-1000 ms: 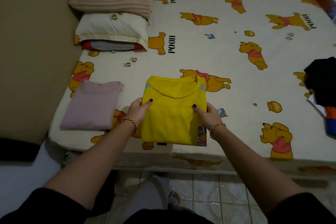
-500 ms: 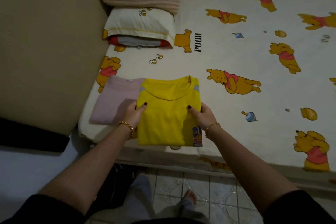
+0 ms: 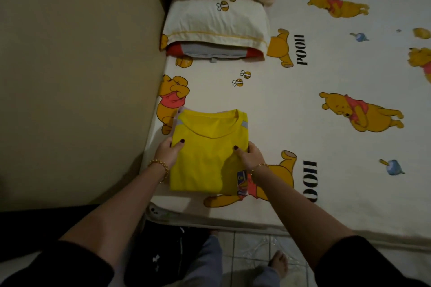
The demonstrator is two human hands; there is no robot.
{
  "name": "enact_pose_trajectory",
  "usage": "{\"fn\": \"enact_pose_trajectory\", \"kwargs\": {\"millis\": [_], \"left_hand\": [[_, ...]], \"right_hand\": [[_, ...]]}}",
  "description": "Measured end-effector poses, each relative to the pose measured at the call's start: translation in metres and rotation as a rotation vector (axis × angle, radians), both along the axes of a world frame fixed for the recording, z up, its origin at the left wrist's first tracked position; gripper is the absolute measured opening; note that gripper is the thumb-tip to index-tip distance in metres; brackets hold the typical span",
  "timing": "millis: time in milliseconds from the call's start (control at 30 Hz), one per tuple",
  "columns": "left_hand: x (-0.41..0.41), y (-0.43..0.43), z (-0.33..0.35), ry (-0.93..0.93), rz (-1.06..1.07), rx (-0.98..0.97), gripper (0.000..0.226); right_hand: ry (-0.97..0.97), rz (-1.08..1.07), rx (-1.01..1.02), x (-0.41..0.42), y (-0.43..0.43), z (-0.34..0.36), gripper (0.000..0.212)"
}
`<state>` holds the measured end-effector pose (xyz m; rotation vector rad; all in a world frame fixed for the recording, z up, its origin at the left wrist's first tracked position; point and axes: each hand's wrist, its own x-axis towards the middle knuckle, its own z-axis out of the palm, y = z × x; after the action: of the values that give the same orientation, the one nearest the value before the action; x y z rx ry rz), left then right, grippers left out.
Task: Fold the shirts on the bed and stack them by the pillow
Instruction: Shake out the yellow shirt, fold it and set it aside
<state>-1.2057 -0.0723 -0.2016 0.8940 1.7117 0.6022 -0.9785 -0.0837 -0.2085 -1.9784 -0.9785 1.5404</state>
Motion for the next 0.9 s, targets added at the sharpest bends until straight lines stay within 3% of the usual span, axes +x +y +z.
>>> {"fn": "enact_pose_trajectory", "kwargs": {"millis": [267, 367, 467, 667, 767, 900], "left_hand": [[-0.028, 0.051, -0.041, 0.038, -0.076, -0.035, 0.033], [-0.031, 0.043, -0.057, 0.043, -0.114, -0.119, 0.040], [-0.035, 0.028, -0.066, 0.092, -0.058, -0.082, 0.046], [-0.038, 0.016, -0.064, 0.160, 0.025, 0.015, 0.026], [-0.037, 0.014, -0.057, 0.112, 0.058, -0.042, 0.021], [-0.041, -0.004, -0.052, 0.090, -0.081, -0.212, 0.033]], "right_hand": [[-0.054, -0.054, -0.019, -0.026, 0.034, -0.038, 0.032], [-0.113, 0.024, -0.125, -0.026, 0.028, -0.051, 0.037], [-0.134, -0.022, -0.141, -0.026, 0.019, -0.053, 0.047], [-0.227, -0.103, -0.131, -0.027, 0.000, -0.051, 0.040], [-0.292, -0.006, -0.121, -0.026, -0.005, -0.048, 0.031], [-0.222, 0.057, -0.134, -0.022, -0.014, -0.044, 0.028]]}}
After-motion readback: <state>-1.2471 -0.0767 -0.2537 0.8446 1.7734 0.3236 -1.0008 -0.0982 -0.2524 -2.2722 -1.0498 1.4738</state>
